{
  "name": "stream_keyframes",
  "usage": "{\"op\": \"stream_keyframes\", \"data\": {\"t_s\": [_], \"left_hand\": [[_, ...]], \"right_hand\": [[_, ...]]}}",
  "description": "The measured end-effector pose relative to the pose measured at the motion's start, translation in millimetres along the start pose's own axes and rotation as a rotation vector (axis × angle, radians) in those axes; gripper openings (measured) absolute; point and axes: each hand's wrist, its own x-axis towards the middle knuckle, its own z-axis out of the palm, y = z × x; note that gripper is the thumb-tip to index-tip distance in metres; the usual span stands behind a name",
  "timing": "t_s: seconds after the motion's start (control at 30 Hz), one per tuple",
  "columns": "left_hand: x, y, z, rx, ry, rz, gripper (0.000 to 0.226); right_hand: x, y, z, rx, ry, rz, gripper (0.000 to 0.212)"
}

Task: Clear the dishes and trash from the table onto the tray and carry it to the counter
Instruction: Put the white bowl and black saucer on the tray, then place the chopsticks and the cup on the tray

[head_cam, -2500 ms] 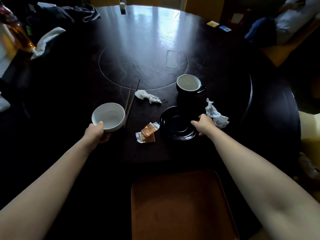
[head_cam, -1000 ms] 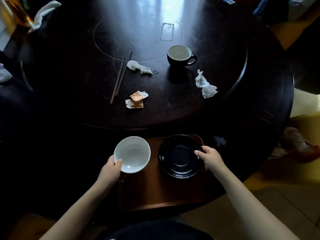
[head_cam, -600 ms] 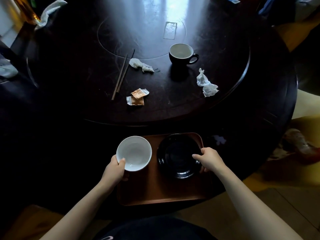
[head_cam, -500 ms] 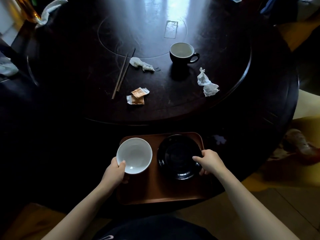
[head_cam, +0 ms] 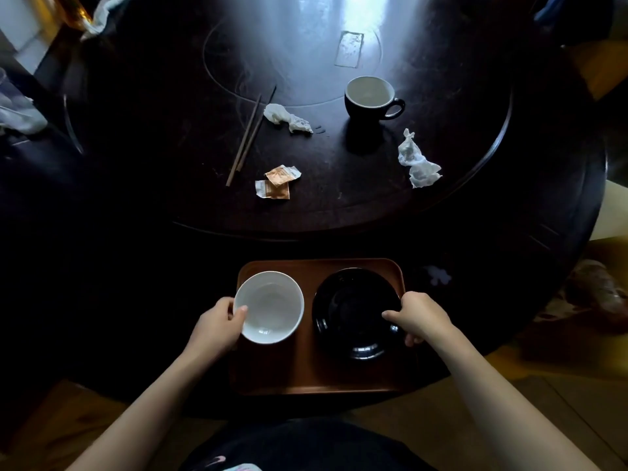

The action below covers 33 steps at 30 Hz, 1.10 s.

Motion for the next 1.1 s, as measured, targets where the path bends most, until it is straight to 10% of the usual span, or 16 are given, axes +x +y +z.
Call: {"op": "stream_keyframes", "data": {"t_s": [0.33, 0.7, 1.1], "left_hand": [[96.8, 57.1, -77.1, 0.083, 0.140, 0.115, 0.037], [190.3, 156.9, -113.3, 0.171, 0.195, 0.166, 0.041], [252.4, 185.2, -95.1, 0.255, 0.276, 0.081, 0.046]], "right_hand": [[12.1, -25.1, -38.7, -0.190, 0.143, -0.056, 0.034], [79.6, -86.0, -174.0, -0.084, -0.070, -0.205, 0.031], [178.8, -127.6, -253.4, 0.030, 0.398, -0.147, 0.054]]}}
